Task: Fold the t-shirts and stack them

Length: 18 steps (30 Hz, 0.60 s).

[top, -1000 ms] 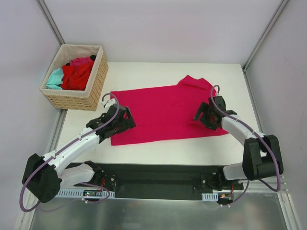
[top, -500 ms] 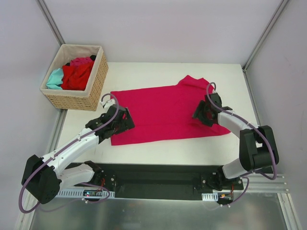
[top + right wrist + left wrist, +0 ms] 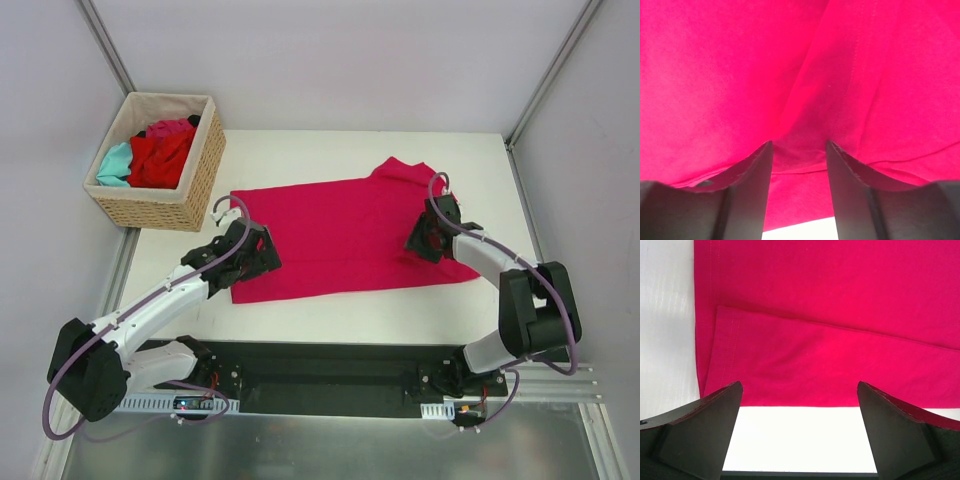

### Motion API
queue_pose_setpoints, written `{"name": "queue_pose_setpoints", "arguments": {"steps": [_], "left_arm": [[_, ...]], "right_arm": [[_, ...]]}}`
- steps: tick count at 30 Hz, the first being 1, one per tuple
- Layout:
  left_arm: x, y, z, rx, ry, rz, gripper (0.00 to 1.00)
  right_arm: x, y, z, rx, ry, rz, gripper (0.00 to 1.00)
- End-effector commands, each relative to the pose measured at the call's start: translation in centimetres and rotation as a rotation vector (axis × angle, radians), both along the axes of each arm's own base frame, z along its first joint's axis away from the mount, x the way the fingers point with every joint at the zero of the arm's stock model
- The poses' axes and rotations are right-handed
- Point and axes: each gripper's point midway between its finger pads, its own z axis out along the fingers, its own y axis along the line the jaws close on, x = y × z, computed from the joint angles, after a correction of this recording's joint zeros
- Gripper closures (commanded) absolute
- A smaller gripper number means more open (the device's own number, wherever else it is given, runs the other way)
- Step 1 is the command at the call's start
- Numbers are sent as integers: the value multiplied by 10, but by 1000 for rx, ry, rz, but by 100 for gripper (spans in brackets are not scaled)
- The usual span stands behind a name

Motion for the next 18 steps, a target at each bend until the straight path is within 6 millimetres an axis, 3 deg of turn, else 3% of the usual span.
{"name": "queue_pose_setpoints", "arguments": {"steps": [1,5,8,11,12,14,18], "left_arm": [[2,0,7,21,-17,-15,1],[2,0,8,21,-23,-17,1],[2,0,8,24,-20,-18,1],[4,-4,10,12,-21,-28,1],[6,-6,10,5,-23,-33,1],[11,-19,15,-38,-43,-73,1],[27,-61,20,-139,-66,-195,1]], "right_arm": [[4,-7,28,-39,-60,-15,43],[-8,-22,35,-95,-82,-36,39],[-17,-28,39,-103,-101,-44,46],[-24,-29,34,-106,-75,-39,69],[-26,-29,33,-109,-68,-36,84],[-31,-32,27,-117,-55,-43,99],[-34,-33,23,-122,-47,-44,99]]}}
